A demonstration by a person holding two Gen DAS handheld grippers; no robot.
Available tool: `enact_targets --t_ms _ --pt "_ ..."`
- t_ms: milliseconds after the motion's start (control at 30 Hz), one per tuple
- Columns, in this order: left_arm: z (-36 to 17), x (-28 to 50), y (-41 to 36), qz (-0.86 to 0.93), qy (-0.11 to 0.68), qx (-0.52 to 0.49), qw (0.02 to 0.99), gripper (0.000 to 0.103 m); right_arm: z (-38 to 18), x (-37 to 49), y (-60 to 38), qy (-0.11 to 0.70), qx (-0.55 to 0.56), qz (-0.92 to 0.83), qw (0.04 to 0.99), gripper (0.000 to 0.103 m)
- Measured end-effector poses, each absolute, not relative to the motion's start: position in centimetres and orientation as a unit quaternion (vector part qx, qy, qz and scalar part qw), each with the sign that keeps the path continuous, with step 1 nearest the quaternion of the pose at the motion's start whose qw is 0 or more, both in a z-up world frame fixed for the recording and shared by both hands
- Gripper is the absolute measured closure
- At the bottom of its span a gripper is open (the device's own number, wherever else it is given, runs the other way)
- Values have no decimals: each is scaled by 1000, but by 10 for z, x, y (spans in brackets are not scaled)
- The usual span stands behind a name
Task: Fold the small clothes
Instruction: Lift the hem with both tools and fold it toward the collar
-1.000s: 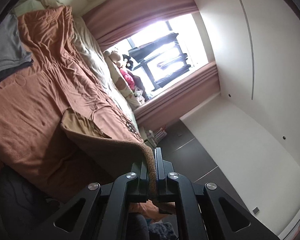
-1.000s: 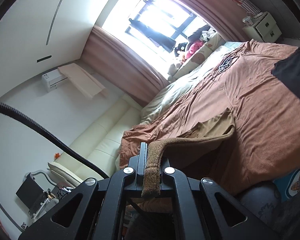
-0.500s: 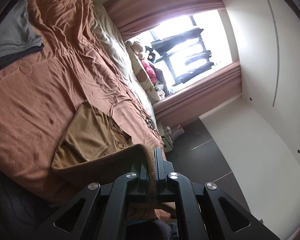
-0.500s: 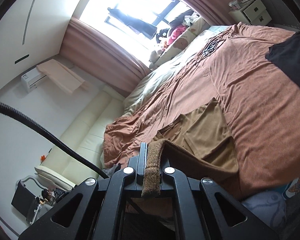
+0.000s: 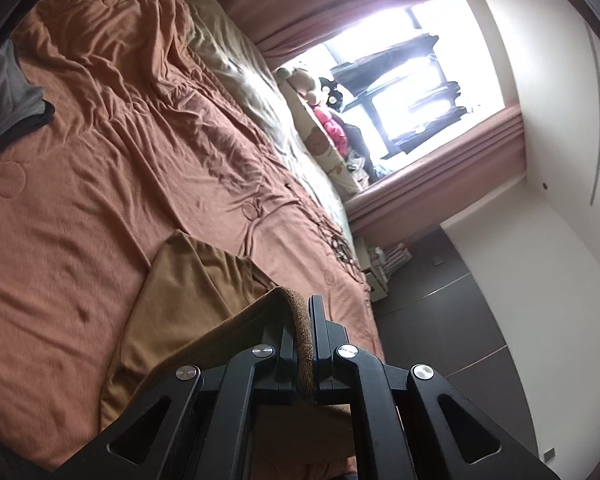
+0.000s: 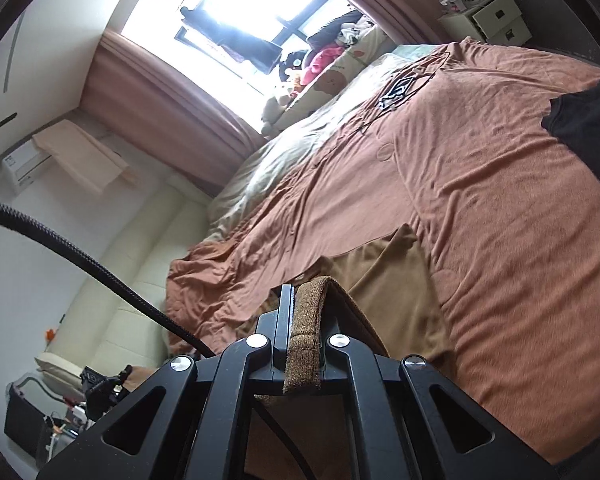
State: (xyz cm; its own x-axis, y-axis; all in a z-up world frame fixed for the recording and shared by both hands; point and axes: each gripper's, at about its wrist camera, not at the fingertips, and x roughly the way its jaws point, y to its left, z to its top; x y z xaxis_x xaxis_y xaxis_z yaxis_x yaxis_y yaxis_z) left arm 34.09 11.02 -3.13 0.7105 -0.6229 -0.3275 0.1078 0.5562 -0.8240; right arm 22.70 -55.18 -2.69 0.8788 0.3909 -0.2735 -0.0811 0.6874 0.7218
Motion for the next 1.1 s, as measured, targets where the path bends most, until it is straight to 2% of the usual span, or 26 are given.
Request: enact_targets --t_ms 633,867,1100 --pt "-81 484 84 -137 375 -394 828 99 -31 357 -542 278 353 42 893 103" --pt "-121 525 78 -81 410 -376 827 99 -54 413 -526 327 355 12 876 103" --pt "-155 558 73 -49 448 -342 825 99 -66 442 -519 341 367 21 865 103"
